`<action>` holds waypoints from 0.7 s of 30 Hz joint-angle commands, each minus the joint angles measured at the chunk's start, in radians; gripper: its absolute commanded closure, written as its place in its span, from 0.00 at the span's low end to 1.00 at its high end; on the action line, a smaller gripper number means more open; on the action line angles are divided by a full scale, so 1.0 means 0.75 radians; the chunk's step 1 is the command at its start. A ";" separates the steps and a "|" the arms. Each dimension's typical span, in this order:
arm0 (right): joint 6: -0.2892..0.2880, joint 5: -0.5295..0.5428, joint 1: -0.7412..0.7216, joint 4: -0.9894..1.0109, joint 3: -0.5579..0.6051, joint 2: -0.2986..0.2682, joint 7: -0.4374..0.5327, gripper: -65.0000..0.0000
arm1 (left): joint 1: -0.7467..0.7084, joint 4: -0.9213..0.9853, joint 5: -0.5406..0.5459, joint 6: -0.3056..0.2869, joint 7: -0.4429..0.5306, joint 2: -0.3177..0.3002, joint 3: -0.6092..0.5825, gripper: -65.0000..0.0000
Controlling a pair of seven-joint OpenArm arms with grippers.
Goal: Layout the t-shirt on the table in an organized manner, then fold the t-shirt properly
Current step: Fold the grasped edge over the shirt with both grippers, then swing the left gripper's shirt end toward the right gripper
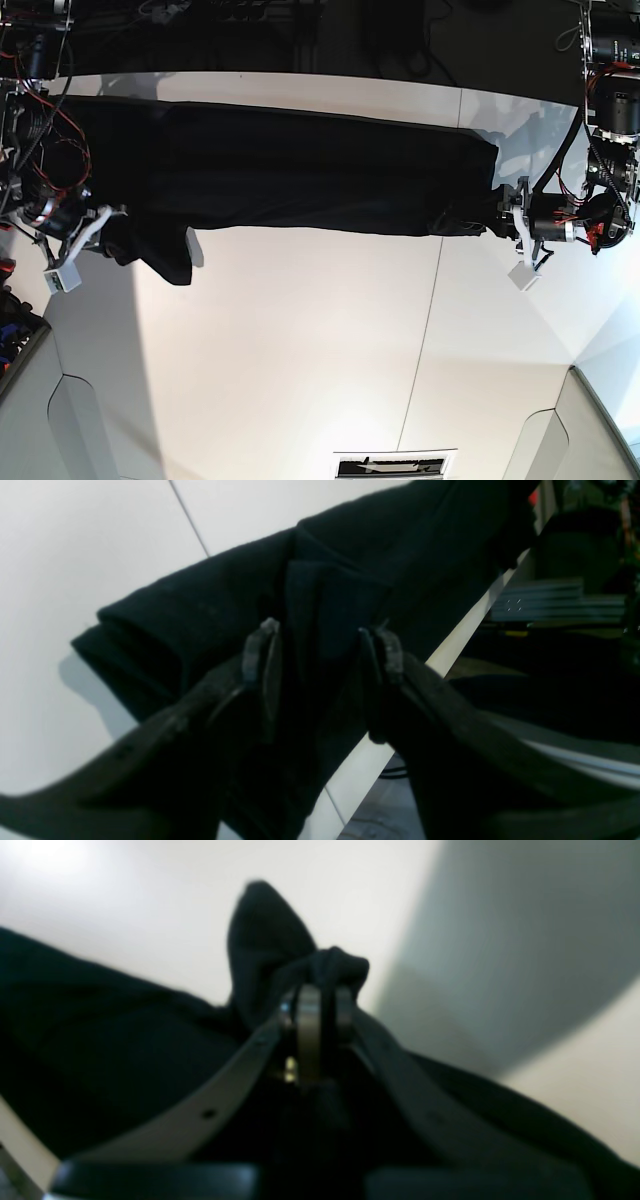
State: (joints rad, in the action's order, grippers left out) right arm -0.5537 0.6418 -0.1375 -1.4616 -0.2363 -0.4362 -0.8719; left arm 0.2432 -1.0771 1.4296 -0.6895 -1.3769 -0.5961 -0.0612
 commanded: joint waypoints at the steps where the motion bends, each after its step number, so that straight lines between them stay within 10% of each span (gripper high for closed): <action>1: -0.009 0.018 0.037 -0.066 -0.041 -0.031 0.015 1.00 | 0.030 -0.018 0.034 -0.011 0.009 -0.034 0.011 0.57; 15: -0.011 0.076 0.580 -0.487 -0.440 -0.034 0.014 1.00 | 0.025 -0.019 0.072 -0.011 -0.026 -0.096 0.012 0.57; 19: -0.009 0.073 0.579 -0.485 -0.438 -0.018 0.009 0.38 | 0.017 -0.019 0.072 -0.011 -0.026 -0.096 0.012 0.57; 21: -0.009 0.073 0.579 -0.485 -0.438 -0.019 0.009 0.31 | 0.008 -0.019 0.072 -0.011 -0.026 -0.096 0.015 0.57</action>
State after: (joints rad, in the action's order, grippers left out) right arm -0.5579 0.6838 0.3019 -1.8111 -0.5560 -0.4320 -0.8841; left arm 0.2321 -1.0771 1.4525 -0.6895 -1.4017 -0.6483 -0.0597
